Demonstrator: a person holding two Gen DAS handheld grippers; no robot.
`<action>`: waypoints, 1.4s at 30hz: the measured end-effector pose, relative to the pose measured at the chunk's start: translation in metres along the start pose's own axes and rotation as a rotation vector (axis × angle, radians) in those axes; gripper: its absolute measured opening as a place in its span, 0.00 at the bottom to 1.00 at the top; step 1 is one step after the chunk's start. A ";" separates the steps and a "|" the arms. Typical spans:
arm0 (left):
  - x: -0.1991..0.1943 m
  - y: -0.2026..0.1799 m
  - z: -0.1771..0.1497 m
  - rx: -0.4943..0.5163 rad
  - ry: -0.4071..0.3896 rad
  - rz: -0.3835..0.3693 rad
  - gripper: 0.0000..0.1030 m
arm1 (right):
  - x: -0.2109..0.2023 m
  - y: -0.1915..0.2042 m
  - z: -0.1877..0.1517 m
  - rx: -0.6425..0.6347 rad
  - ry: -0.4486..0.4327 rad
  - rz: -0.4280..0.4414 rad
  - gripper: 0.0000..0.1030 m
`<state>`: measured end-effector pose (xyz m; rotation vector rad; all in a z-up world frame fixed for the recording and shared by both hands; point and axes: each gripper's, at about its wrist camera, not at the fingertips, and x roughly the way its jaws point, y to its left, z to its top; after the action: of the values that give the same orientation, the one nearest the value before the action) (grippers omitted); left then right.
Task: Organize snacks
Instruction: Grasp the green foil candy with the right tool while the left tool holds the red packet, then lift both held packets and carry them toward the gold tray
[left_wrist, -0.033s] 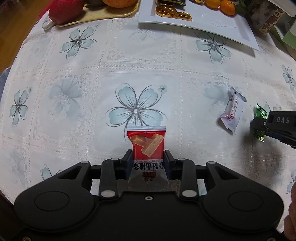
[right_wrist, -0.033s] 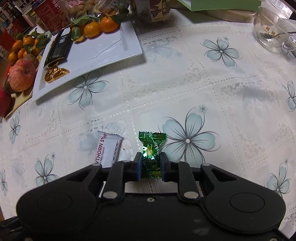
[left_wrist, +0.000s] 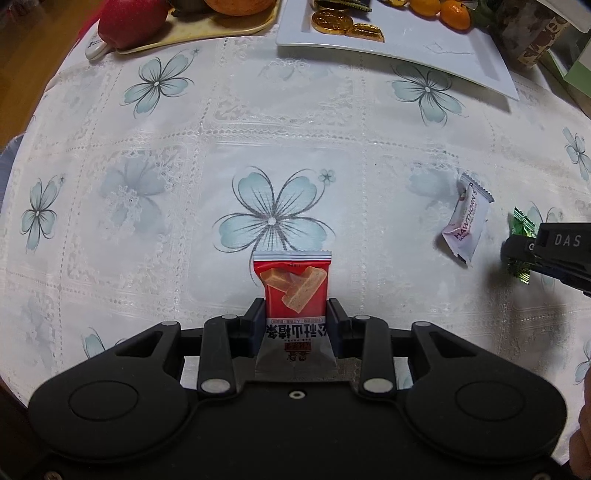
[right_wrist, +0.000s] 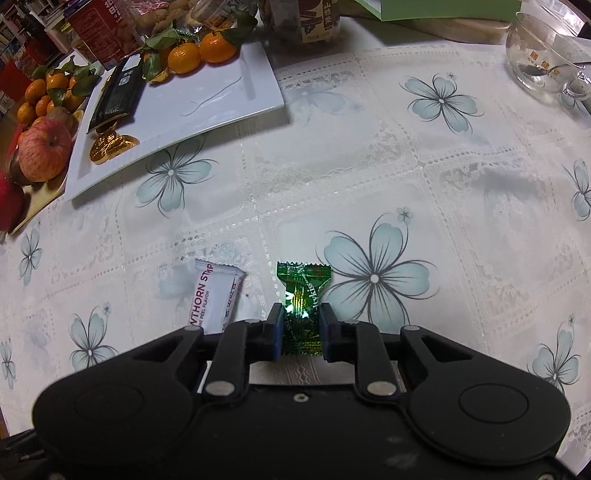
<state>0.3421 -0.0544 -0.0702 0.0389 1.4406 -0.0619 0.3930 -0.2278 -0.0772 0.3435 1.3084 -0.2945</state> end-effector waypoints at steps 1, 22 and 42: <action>0.000 0.000 -0.001 0.002 0.002 0.000 0.42 | -0.001 -0.001 -0.001 0.001 0.002 0.004 0.21; 0.009 0.027 0.007 -0.039 0.026 0.004 0.42 | -0.019 -0.031 -0.006 0.040 -0.003 0.054 0.20; -0.024 0.056 -0.025 -0.097 -0.203 0.030 0.42 | -0.057 -0.071 -0.021 0.026 -0.208 0.068 0.19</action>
<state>0.3184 0.0033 -0.0507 -0.0255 1.2384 0.0281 0.3323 -0.2828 -0.0320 0.3689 1.0876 -0.2825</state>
